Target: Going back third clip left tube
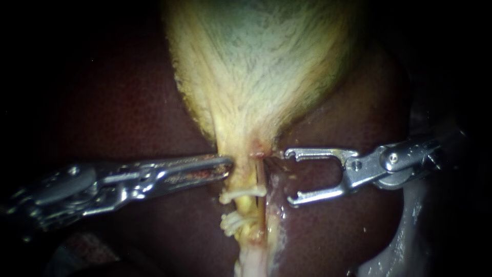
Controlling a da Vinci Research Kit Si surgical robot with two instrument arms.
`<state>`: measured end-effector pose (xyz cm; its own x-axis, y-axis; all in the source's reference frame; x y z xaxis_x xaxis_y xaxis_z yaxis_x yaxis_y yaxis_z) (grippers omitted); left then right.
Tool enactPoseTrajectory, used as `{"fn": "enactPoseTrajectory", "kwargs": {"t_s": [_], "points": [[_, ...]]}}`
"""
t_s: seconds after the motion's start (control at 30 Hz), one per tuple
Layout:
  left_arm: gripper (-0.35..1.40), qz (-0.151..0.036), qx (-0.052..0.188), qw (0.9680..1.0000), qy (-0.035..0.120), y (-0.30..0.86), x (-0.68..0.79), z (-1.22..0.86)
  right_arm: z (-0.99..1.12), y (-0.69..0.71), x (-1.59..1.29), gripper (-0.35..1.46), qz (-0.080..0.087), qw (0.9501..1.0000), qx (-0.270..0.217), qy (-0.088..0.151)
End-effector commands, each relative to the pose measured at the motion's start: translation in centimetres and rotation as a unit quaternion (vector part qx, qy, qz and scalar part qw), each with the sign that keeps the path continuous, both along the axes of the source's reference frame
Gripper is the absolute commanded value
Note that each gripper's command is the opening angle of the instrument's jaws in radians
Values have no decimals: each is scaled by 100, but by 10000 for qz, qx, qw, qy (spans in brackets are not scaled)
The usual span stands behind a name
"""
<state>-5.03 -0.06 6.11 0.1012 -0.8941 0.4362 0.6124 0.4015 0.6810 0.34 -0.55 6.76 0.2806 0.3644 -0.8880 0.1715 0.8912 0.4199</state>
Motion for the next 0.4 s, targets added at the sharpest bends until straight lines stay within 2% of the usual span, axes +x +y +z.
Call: {"fn": "enactPoseTrajectory", "kwargs": {"t_s": [0.03, 0.4], "points": [[-35, 7, 1, 10000, -1, 0, 1, 0, 0, 0, 0, 60, 0, 10000, 0, 0], [-35, 10, 3, 10000, -5, 0, 2, 0, -1, -1, -3, 60, -13, 10000, -28, 12]]}}
